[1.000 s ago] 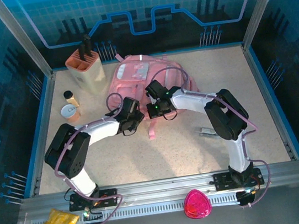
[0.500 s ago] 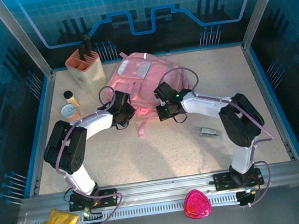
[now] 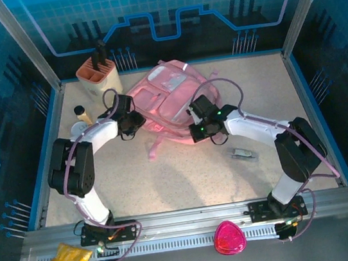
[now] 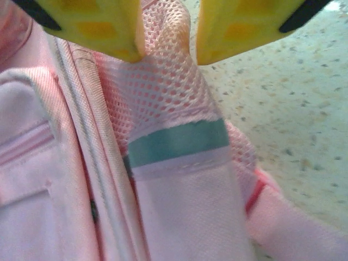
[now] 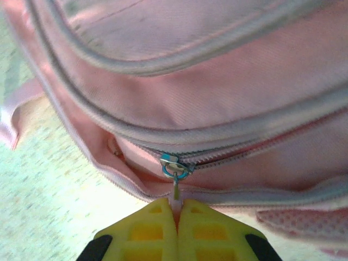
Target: Pack the student bag
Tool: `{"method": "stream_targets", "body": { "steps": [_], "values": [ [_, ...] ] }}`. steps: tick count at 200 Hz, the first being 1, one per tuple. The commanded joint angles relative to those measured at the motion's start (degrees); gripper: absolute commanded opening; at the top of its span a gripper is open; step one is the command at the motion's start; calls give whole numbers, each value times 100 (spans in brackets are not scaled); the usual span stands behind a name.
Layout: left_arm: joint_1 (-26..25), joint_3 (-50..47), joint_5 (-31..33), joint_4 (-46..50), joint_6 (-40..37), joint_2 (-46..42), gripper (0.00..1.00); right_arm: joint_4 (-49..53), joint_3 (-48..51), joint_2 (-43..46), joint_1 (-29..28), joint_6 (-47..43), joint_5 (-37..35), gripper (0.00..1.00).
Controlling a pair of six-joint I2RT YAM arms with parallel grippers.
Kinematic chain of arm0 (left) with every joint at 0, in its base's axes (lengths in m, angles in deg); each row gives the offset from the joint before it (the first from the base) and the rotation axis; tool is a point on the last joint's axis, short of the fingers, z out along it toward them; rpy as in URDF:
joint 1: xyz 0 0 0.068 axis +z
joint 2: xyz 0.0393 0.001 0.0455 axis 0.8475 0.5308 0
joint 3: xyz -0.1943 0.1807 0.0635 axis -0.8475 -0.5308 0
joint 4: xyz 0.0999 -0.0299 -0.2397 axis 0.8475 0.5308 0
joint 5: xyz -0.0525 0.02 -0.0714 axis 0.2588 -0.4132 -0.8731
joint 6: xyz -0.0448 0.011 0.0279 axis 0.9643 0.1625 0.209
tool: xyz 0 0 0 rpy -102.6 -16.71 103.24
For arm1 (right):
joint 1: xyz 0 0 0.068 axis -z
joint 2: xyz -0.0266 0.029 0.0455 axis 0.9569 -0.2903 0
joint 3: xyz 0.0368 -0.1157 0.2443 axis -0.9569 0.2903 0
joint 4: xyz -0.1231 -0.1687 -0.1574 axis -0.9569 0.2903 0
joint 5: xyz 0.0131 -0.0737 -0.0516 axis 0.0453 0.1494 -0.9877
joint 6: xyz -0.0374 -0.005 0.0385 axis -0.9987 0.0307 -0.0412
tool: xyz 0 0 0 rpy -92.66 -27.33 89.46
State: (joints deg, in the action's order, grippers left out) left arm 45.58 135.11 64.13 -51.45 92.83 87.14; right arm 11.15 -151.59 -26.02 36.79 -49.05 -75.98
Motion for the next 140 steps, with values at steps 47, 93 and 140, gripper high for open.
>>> {"method": "stream_targets", "body": {
  "steps": [47,93,140],
  "values": [
    [-781,-1514,-498,-812,1481,-1740,46,-326,550,248,-251,252,857,0],
    [-1967,-1585,374,-1331,2693,-1626,49,-542,652,262,-259,303,850,0],
    [-2489,-1454,778,-1497,3303,-1120,42,-609,662,248,-260,304,801,0]
  ]
}}
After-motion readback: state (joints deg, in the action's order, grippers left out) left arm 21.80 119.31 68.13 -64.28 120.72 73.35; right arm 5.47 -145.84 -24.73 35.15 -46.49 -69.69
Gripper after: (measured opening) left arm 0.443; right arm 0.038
